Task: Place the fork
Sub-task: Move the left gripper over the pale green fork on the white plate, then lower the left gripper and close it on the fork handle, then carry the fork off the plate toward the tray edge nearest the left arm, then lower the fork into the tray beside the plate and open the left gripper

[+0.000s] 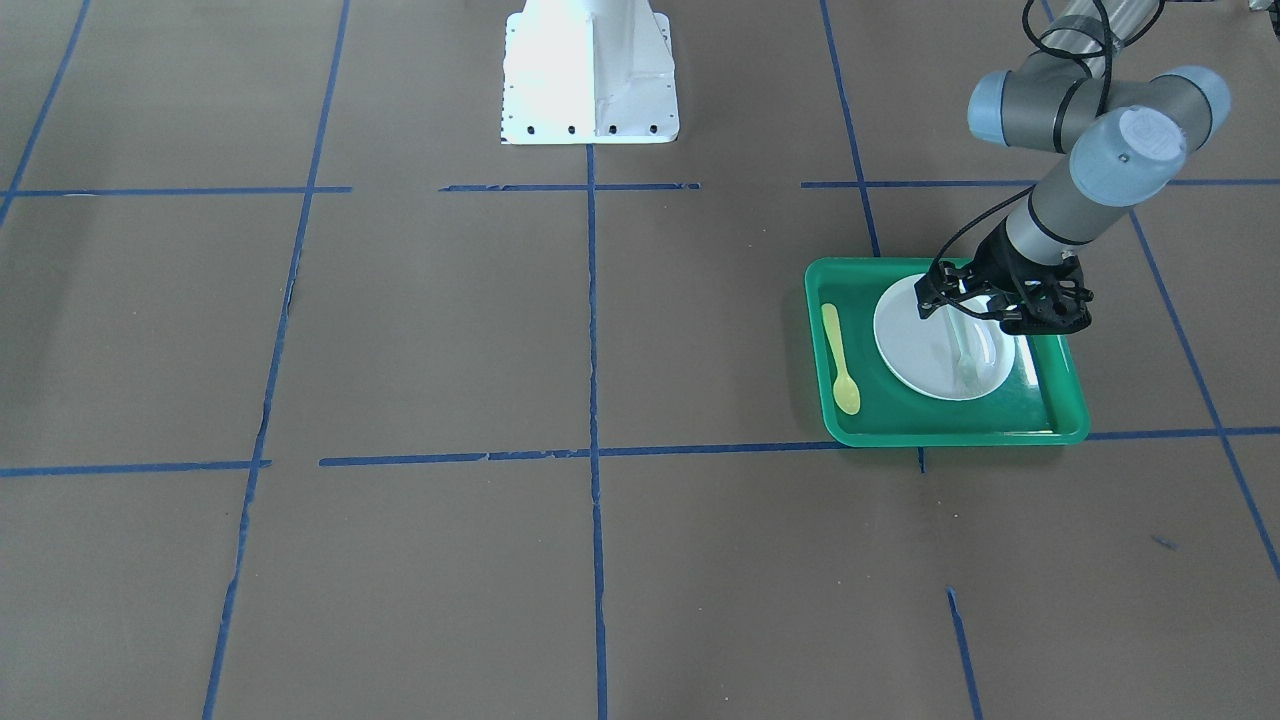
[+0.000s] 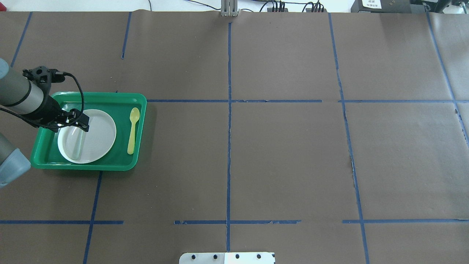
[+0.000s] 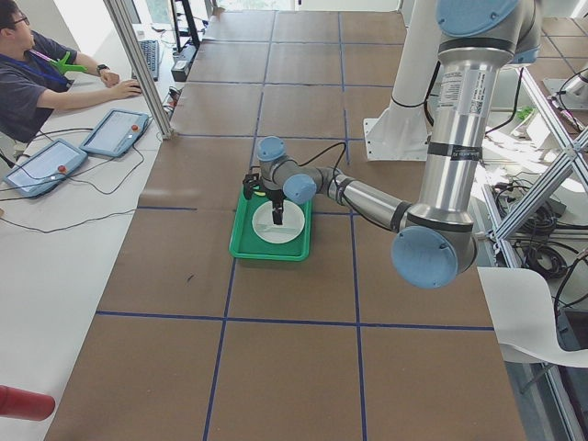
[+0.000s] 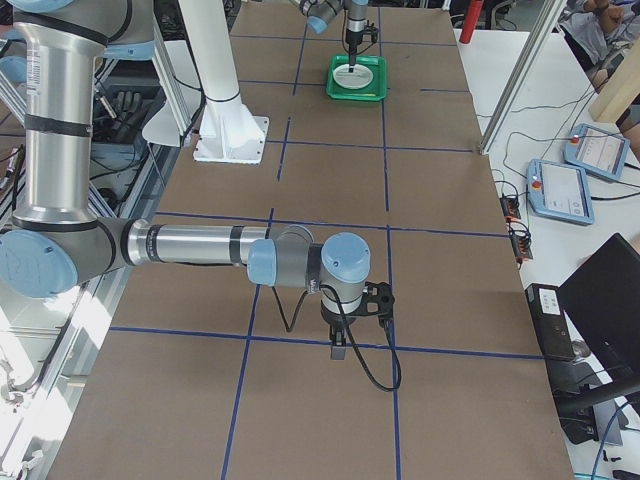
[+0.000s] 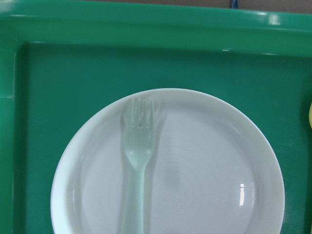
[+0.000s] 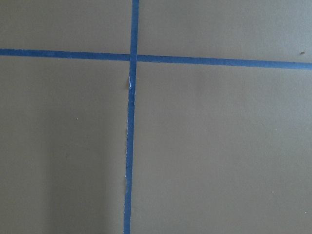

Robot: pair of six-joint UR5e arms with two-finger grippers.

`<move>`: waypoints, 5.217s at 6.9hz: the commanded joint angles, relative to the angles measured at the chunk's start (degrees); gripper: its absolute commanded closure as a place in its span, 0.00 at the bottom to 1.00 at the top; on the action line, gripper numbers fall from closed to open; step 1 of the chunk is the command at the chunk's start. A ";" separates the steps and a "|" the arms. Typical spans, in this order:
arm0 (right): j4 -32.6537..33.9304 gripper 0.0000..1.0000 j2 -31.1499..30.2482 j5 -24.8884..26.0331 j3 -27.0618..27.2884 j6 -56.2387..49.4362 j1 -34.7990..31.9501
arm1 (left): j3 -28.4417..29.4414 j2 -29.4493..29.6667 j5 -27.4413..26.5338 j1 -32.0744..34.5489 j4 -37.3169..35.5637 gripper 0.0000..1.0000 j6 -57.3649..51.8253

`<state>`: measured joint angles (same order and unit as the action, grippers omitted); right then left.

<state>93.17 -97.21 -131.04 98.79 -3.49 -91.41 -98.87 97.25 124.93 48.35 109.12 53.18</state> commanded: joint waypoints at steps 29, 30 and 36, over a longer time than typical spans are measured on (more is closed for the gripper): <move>0.00 0.00 0.00 0.00 0.00 -0.02 0.00 | 1.22 -7.16 -1.35 4.91 3.29 1.00 -11.26; 0.00 0.00 0.00 0.00 0.00 0.06 0.00 | 1.49 -6.98 -1.35 4.82 3.29 1.00 -11.17; 0.00 0.00 0.00 0.00 0.00 -0.02 0.00 | -3.49 -7.33 -0.74 9.88 3.91 0.00 -11.79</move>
<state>93.16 -97.21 -131.04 98.79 -3.47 -91.41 -99.59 89.91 123.94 54.84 113.36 41.46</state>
